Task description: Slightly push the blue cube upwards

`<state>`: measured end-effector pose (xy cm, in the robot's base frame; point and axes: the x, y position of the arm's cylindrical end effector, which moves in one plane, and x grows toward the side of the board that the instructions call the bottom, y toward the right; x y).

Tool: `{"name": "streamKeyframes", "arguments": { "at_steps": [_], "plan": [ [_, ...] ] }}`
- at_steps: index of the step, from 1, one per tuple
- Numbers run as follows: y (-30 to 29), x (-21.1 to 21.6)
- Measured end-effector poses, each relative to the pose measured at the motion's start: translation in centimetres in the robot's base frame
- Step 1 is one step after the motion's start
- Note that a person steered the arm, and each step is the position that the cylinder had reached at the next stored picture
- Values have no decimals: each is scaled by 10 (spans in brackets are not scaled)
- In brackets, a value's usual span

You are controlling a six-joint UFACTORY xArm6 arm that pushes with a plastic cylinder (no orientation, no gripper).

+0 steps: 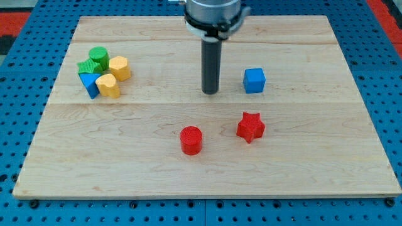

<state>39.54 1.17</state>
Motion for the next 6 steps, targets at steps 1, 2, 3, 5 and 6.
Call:
{"name": "streamKeyframes", "arguments": {
  "at_steps": [1,2,3,5,6],
  "plan": [
    [109,-13],
    [71,-9],
    [38,66],
    [195,40],
    [176,13]
  ]
}}
